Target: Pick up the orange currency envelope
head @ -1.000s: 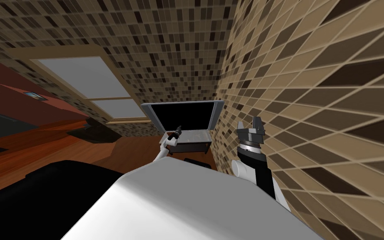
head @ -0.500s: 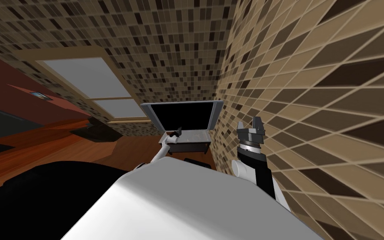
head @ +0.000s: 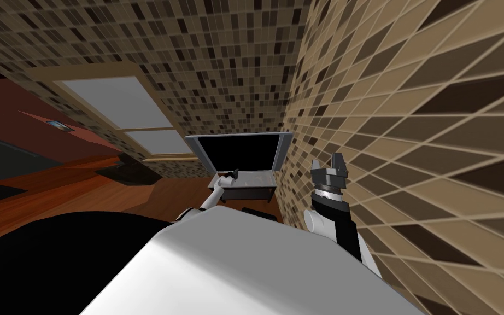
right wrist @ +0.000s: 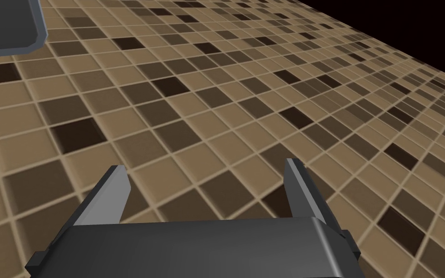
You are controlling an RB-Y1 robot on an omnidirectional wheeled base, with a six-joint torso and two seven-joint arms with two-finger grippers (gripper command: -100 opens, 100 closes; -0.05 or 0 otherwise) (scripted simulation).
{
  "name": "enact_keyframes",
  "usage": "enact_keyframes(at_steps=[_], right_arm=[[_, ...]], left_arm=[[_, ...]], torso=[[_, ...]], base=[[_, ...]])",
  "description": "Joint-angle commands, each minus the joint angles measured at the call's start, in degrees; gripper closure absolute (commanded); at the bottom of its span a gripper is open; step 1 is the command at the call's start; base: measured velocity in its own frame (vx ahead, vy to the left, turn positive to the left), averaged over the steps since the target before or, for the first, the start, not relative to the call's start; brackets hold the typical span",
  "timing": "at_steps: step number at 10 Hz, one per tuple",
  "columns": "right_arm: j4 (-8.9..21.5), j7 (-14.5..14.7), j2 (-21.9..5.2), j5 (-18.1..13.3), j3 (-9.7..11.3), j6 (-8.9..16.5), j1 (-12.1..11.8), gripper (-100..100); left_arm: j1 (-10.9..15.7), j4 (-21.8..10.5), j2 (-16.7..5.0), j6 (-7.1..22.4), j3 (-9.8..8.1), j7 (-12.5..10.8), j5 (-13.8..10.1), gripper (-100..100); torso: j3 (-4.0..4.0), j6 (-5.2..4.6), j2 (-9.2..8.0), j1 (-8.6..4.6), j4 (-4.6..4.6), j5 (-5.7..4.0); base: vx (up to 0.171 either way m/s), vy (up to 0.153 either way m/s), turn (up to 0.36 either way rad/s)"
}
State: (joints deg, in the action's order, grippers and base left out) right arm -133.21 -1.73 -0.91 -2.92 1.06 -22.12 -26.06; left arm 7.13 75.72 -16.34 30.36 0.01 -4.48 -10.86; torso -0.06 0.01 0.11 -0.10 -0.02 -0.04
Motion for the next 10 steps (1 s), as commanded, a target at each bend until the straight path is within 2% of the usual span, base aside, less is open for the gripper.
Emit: enact_keyframes(at_steps=[1,2,3,4,5,6,7,8,9,10], right_arm=[[0.00,0.00,0.00,0.00,0.00,0.00,0.00,0],[0.00,0.00,0.00,0.00,0.00,0.00,0.00,0],[0.00,0.00,0.00,0.00,0.00,0.00,0.00,0],[0.00,0.00,0.00,0.00,0.00,0.00,0.00,0],[0.00,0.00,0.00,0.00,0.00,0.00,0.00,0],[0.00,0.00,0.00,0.00,0.00,0.00,0.00,0],[0.00,0.00,0.00,0.00,0.00,0.00,0.00,0],[0.00,0.00,0.00,0.00,0.00,0.00,0.00,0],[0.00,0.00,0.00,0.00,0.00,0.00,0.00,0],[0.00,0.00,0.00,0.00,0.00,0.00,0.00,0]], left_arm=[[1.45,-2.86,-0.41,2.41,0.07,0.34,-0.21,-100],[1.45,-3.16,-0.41,2.41,0.07,0.34,-0.21,-100],[3.92,-5.69,-1.21,5.15,0.23,0.96,-0.49,-100],[3.92,-6.80,-1.21,5.56,0.23,0.96,-0.49,-100],[6.40,-9.37,-2.06,7.27,0.38,1.61,-0.71,-100],[6.40,-10.42,-2.06,8.66,0.38,1.61,-0.71,-100],[8.63,-12.06,-2.94,10.43,0.52,2.29,-0.87,-100],[8.88,-14.01,-2.94,11.68,0.52,2.29,-0.87,-100],[11.35,-16.41,-3.86,13.28,0.64,2.99,-0.98,-100],[11.35,-17.56,-3.86,14.63,0.64,2.99,-0.98,-100]], torso=[[0.00,0.00,0.00,0.00,0.00,0.00],[0.00,0.00,-0.02,0.02,-0.01,0.00],[0.03,0.01,-0.06,0.07,0.01,0.01],[0.02,0.01,-0.04,0.06,0.01,0.01],[0.01,0.01,-0.03,0.05,0.00,0.01],[-0.01,0.01,0.02,0.02,0.00,0.00],[-0.01,0.01,0.01,0.03,-0.01,0.01],[-0.02,0.01,0.04,0.01,-0.01,0.00],[-0.02,0.01,0.03,0.04,-0.01,0.01],[-0.02,0.01,0.03,0.06,-0.01,0.01]], base=[[0.019,-0.028,0.021],[0.005,-0.012,-0.002],[0.015,-0.019,0.036],[0.018,-0.021,0.025],[0.031,-0.031,0.038],[0.030,-0.026,0.025],[0.034,-0.033,0.045],[0.029,-0.024,0.032],[0.032,-0.018,0.041],[0.030,-0.010,0.030]])
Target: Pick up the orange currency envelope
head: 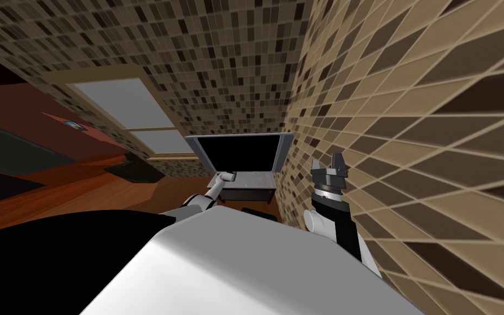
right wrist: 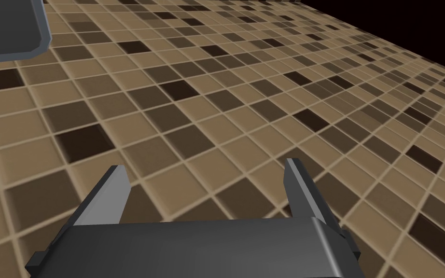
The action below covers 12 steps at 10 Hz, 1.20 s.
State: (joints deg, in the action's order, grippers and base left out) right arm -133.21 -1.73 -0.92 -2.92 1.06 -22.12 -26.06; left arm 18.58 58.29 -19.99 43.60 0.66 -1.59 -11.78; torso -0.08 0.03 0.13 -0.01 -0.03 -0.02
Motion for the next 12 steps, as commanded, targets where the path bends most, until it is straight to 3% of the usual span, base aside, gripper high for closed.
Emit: enact_keyframes(at_steps=[1,2,3,5,6,7,8,10,11,12], right_arm=[[0.00,0.00,0.00,0.00,0.00,0.00,0.00,0],[0.00,0.00,0.00,0.00,0.00,0.00,0.00,0],[0.00,0.00,0.00,0.00,0.00,0.00,0.00,0],[0.00,0.00,0.00,0.00,0.00,0.00,0.00,0],[0.00,0.00,0.00,0.00,0.00,0.00,0.00,0],[0.00,0.00,0.00,0.00,0.00,0.00,0.00,0],[0.00,0.00,0.00,0.00,0.00,0.00,0.00,0],[0.00,0.00,0.00,0.00,0.00,0.00,0.00,0],[0.00,0.00,0.00,0.00,0.00,0.00,0.00,0],[0.00,0.00,0.00,0.00,0.00,0.00,0.00,0]], left_arm=[[2.35,-2.86,-1.15,2.86,0.11,0.82,-0.13,-100],[2.35,-3.63,-1.15,4.14,0.11,0.82,-0.13,-100],[4.76,-5.94,-2.11,5.68,0.21,1.55,-0.14,-100],[4.76,-7.04,-2.11,7.00,0.21,1.55,-0.14,-100],[7.11,-9.21,-3.09,9.64,0.30,2.29,-0.11,-100],[7.11,-10.34,-3.09,9.64,0.30,2.29,-0.11,-100],[9.40,-11.86,-4.08,12.16,0.37,3.02,-0.05,-100],[9.40,-13.51,-4.08,12.16,0.37,3.02,-0.05,-100],[11.59,-15.64,-5.08,14.54,0.44,3.74,0.05,-100],[11.59,-16.53,-5.08,14.54,0.44,3.74,0.05,-100]], torso=[[0.00,0.00,0.00,0.00,0.00,0.00],[-0.01,0.00,0.03,-0.01,0.00,-0.01],[-0.01,0.00,0.02,-0.01,0.00,0.00],[-0.01,0.00,0.02,0.01,-0.01,0.00],[0.02,-0.01,-0.04,0.03,0.01,0.01],[0.01,0.01,0.00,0.03,0.01,0.00],[0.00,0.00,0.00,0.02,0.00,0.01],[-0.02,0.00,0.03,0.00,-0.01,0.00],[0.02,-0.01,-0.04,0.03,0.00,0.01],[0.01,0.01,-0.01,0.04,0.01,0.00]], base=[[0.040,-0.016,0.057],[0.040,-0.016,0.026],[0.042,-0.015,0.050],[0.027,-0.005,0.012],[0.032,-0.006,0.060],[0.038,-0.008,0.024],[0.050,-0.015,0.057],[0.028,-0.008,0.009],[0.032,-0.002,0.048],[0.037,-0.001,0.034]])
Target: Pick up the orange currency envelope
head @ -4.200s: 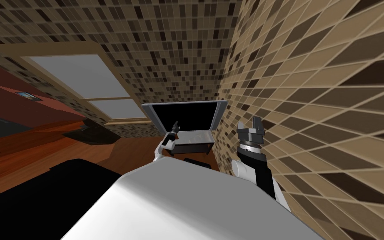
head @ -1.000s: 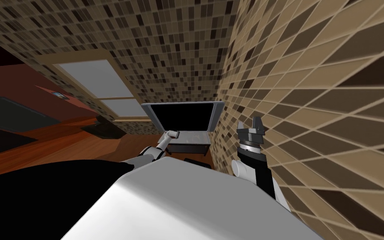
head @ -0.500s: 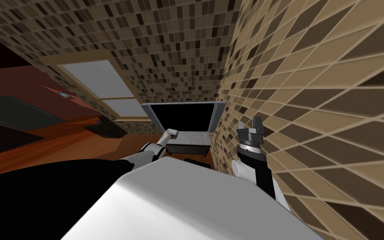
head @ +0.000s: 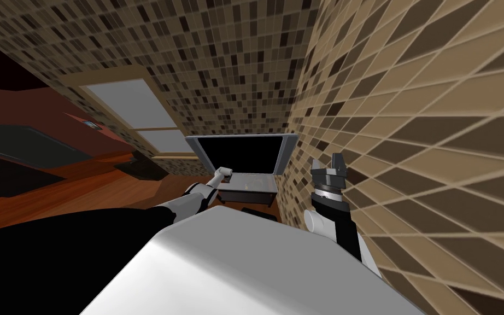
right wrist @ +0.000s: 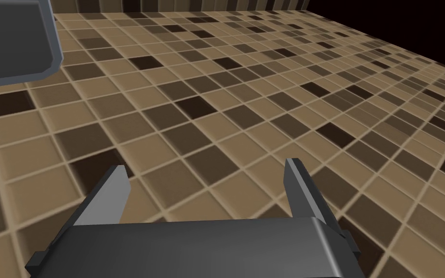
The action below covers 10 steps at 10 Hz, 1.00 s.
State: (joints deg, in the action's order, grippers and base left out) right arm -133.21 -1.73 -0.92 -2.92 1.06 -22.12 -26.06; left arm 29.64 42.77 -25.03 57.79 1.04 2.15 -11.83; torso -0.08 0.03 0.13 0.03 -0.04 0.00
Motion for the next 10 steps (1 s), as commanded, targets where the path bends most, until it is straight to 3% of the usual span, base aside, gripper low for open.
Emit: enact_keyframes(at_steps=[1,2,3,4,6,7,9,10], right_arm=[[0.00,0.00,0.00,0.00,0.00,0.00,0.00,0],[0.00,0.00,0.00,0.00,0.00,0.00,0.00,0],[0.00,0.00,0.00,0.00,0.00,0.00,0.00,0],[0.00,0.00,0.00,0.00,0.00,0.00,0.00,0],[0.00,0.00,0.00,0.00,0.00,0.00,0.00,0],[0.00,0.00,0.00,0.00,0.00,0.00,-0.01,0],[0.00,0.00,0.00,0.00,0.00,0.00,0.00,0],[0.00,0.00,0.00,0.00,0.00,0.00,0.00,0]], left_arm=[[2.63,-2.86,-1.04,2.58,0.12,0.70,0.23,-100],[2.63,-3.86,-1.04,2.58,0.12,0.70,0.23,-100],[4.61,-6.52,-2.03,4.65,0.17,1.38,0.38,-100],[4.61,-6.52,-2.03,4.65,0.17,1.38,0.38,-100],[8.17,-11.06,-3.94,8.04,0.23,2.62,0.71,-100],[8.17,-11.24,-3.94,8.30,0.23,2.62,0.71,-100],[11.13,-15.07,-5.62,11.25,0.27,3.69,1.05,-100],[11.13,-15.07,-5.62,11.25,0.27,3.69,1.05,-100]], torso=[[0.00,0.00,0.00,0.00,0.00,0.00],[-0.02,0.00,0.05,-0.02,0.00,-0.01],[-0.02,0.00,0.03,-0.03,-0.01,-0.01],[-0.02,0.01,0.04,-0.02,0.00,-0.01],[-0.03,0.01,0.07,0.02,-0.01,0.00],[-0.06,0.01,0.11,0.02,-0.02,0.00],[-0.04,0.00,0.07,0.00,-0.01,0.00],[-0.06,0.01,0.11,0.00,-0.02,-0.01]], base=[[0.047,-0.007,0.050],[0.041,-0.009,0.023],[0.044,-0.008,0.050],[0.042,-0.002,0.029],[0.063,0.001,0.063],[0.052,0.001,0.024],[0.059,-0.003,0.047],[0.048,0.002,0.023]])
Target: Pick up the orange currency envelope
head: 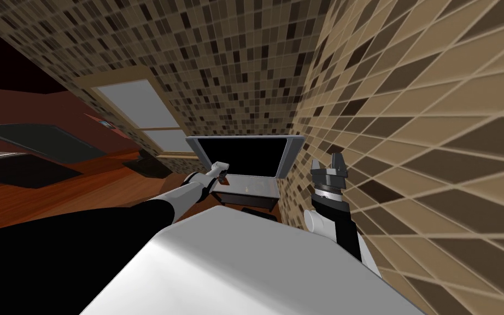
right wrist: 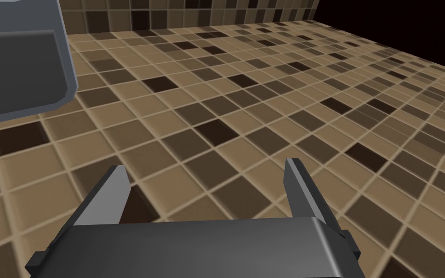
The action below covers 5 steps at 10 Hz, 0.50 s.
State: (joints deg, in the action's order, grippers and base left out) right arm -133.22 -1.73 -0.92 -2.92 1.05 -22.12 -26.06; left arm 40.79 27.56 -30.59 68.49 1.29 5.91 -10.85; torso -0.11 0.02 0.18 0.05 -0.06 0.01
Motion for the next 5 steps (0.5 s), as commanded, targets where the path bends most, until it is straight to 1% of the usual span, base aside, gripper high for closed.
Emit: enact_keyframes(at_steps=[1,3,4,5], right_arm=[[0.00,0.00,0.00,0.00,0.00,0.00,0.00,0],[0.00,0.00,0.00,0.00,0.00,0.00,0.00,0],[0.00,0.00,0.00,0.00,0.00,0.00,0.01,0],[0.00,0.00,0.00,0.00,0.00,0.00,0.00,0]], left_arm=[[1.21,-1.43,-0.78,1.75,0.04,0.37,0.23,-100],[1.21,-1.43,-0.78,1.75,0.04,0.37,0.23,-100],[2.26,-2.75,-1.40,2.77,0.04,0.76,0.37,-100],[2.26,-2.75,-1.40,2.77,0.04,0.76,0.37,-100]], torso=[[0.00,0.00,0.00,0.00,0.00,0.00],[0.04,0.00,-0.07,-0.01,0.02,0.00],[0.08,-0.01,-0.13,-0.01,0.03,0.00],[0.08,0.01,-0.13,0.00,0.03,0.00]], base=[[0.040,0.001,0.032],[0.019,0.000,0.009],[0.018,0.002,0.031],[0.020,0.002,0.021]])
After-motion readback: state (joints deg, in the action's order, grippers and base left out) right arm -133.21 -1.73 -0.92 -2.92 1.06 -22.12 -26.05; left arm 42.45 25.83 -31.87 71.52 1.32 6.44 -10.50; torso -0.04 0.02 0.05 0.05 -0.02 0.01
